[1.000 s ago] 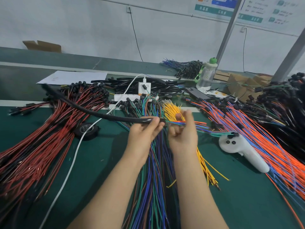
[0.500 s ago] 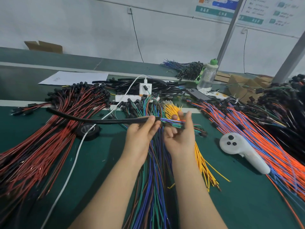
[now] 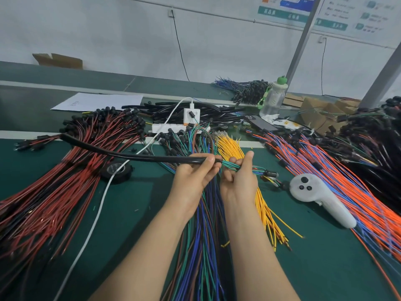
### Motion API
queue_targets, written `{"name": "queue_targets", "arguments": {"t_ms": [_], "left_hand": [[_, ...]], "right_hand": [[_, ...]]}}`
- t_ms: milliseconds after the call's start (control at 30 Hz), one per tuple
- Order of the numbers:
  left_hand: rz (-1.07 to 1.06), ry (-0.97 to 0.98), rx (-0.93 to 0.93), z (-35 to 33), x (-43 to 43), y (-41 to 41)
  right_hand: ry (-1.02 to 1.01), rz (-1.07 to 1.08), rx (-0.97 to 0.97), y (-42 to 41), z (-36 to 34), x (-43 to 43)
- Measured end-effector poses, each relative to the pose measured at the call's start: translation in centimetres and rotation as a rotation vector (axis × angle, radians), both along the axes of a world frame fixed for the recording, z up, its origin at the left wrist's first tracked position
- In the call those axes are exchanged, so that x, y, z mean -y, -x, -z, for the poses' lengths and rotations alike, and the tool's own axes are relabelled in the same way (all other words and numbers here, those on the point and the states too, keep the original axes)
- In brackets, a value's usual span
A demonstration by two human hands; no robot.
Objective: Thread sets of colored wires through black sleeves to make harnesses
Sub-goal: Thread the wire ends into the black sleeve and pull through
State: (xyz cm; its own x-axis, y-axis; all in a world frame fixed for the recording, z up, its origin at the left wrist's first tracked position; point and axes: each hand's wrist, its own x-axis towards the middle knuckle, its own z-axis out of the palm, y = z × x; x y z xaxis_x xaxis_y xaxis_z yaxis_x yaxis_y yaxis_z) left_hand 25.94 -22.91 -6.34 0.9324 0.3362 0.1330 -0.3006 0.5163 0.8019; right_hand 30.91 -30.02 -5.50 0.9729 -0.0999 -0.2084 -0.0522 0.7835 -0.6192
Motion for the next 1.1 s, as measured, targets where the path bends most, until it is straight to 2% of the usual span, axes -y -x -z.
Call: {"name": "queue_targets", "arguments": {"t_ms": [167,333,433,500,567,700,800,900,1000,1100], "left_hand": [[0.086,-0.022,-0.038,-0.1,-0.1,0.2],[0.181,0.232,0.063,-0.8,-3.2,0.5],[0.132,0.295,0.107,-0.8,-3.7,0.5],[0.062,0.279,0.090,-0.9,-3.5,0.4],[-0.008,0.237,0.072,-0.9,-3.5,0.3],[-0.078,0.189,0.059,-1.0,-3.5,0.3],[-0.086,0.188,0.040,-1.1,-3.7,0.4],[-0.052,0.305,0.055,-1.1,-3.8,0.3],[-0.009,0.449,0.044,-1.0,-3.8,0.2],[0.025,0.538,0.017,-1.0,-3.7,0.2]], "right_hand": [[-0.026,-0.055,-0.105,-0.2,-0.2,0.8],[-0.389,-0.201,-0.150,-0.4,-0.3,1.4],[-0.536,-0.250,-0.100,-0.1,-0.5,1.5],[-0.557,-0.264,-0.073,0.0,-0.6,1.4],[-0.457,-0.253,-0.042,0.2,-0.8,1.1],[-0.131,-0.165,0.063,0.4,-0.8,-0.1],[-0.080,-0.183,0.081,0.4,-0.6,-0.2],[-0.167,-0.244,0.156,0.4,-0.8,0.2],[-0.020,-0.269,0.282,0.5,-0.9,0.2],[0.164,-0.189,0.375,0.8,-0.8,-0.2]]}}
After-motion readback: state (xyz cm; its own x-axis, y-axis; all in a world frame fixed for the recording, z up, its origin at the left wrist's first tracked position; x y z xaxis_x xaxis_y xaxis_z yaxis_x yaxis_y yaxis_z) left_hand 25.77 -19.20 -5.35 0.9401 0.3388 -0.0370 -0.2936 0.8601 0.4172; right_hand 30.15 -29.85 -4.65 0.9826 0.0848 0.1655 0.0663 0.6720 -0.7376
